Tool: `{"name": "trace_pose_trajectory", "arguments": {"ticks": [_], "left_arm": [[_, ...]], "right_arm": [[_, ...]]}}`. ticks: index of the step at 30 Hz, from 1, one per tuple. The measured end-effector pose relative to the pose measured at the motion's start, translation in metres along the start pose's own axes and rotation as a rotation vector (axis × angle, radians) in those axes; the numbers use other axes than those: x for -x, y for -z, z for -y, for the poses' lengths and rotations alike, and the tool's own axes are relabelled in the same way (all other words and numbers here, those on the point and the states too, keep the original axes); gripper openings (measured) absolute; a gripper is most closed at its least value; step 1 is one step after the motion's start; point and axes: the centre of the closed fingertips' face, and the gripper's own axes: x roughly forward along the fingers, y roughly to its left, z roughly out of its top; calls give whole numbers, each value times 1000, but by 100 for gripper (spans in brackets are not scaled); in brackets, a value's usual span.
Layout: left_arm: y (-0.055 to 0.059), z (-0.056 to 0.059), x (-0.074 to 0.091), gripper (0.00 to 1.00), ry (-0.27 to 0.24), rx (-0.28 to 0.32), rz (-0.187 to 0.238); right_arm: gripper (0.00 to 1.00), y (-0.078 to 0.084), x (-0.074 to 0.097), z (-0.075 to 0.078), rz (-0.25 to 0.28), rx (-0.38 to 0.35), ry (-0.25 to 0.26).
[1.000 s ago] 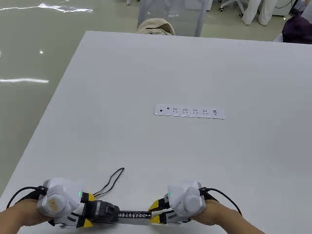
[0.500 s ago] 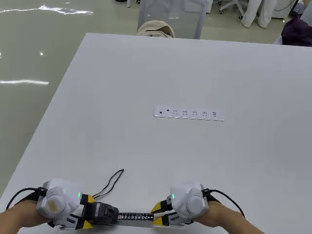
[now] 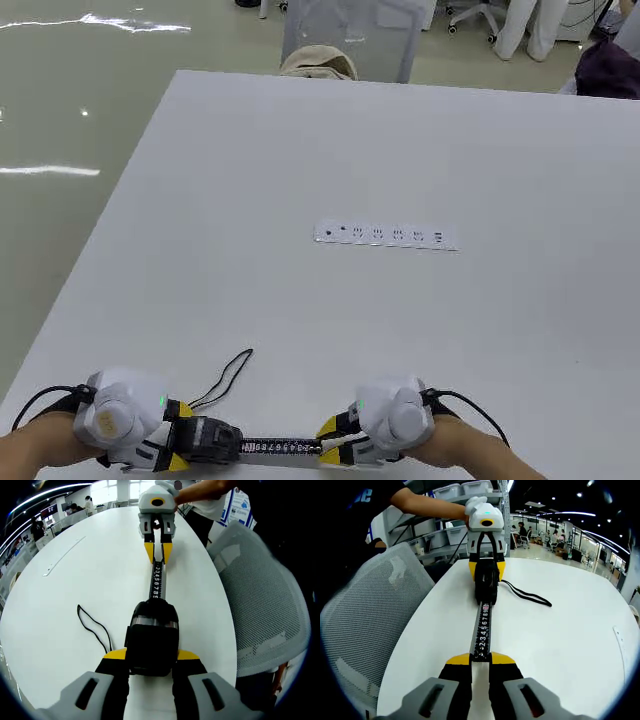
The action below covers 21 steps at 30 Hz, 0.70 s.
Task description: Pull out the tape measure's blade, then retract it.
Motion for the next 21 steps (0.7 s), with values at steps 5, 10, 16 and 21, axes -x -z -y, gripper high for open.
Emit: {"name": "trace_pose_trajectory", "arguments": {"ticks": [5,10,16,21], "left_arm": [[-1,0,0,29,0,2,1],[0,0,0,29,0,2,0],[0,0,0,29,0,3,0],[0,0,0,29,0,4,0]], "right_arm": [[9,2,2,0,-3,1,1],[9,4,3,-1,-4,0,2],[9,6,6,-1,-7,-2,1],[9,9,9,-2,-11,-3,1]]}}
